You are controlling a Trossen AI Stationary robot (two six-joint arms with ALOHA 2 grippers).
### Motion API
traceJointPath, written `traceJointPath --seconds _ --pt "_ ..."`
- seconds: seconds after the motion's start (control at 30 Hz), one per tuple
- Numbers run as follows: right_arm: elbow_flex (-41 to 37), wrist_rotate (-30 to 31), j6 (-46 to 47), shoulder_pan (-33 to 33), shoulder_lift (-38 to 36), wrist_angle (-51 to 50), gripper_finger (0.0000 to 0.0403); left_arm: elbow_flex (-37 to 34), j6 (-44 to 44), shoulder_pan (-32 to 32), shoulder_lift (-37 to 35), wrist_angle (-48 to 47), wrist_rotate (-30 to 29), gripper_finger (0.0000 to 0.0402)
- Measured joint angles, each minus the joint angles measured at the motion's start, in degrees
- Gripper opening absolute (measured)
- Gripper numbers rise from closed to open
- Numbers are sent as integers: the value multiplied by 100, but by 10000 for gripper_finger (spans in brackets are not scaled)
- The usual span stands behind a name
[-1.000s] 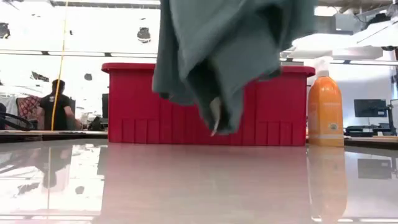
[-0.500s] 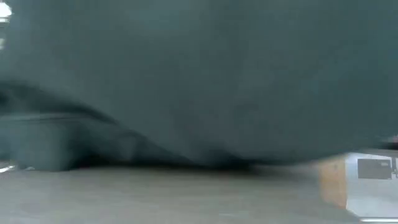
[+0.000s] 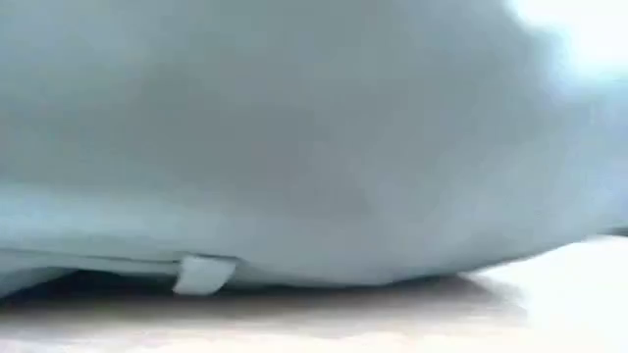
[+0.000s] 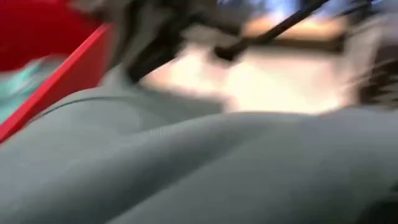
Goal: Fold Laundry from Bin
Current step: Fold the light blue pants
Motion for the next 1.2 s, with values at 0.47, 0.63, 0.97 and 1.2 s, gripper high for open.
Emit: traceJointPath --seconds 0.47,0.63,0.97,1.2 --pt "1772 -412 -14 -498 159 -3836 188 -6 -1036 946 -55 -2515 502 82" --pt "2010 -877 842 -207 -236 -6077 245 -6 -896 1106 -53 -2627 623 82" --pt "-1196 -549 1914 2619 -1829 -1503 231 -6 1726 1682 -47 432 1197 83" --pt "-1711 1766 1521 4200 -1222 150 218 0 2690 2511 584 2524 2775 83"
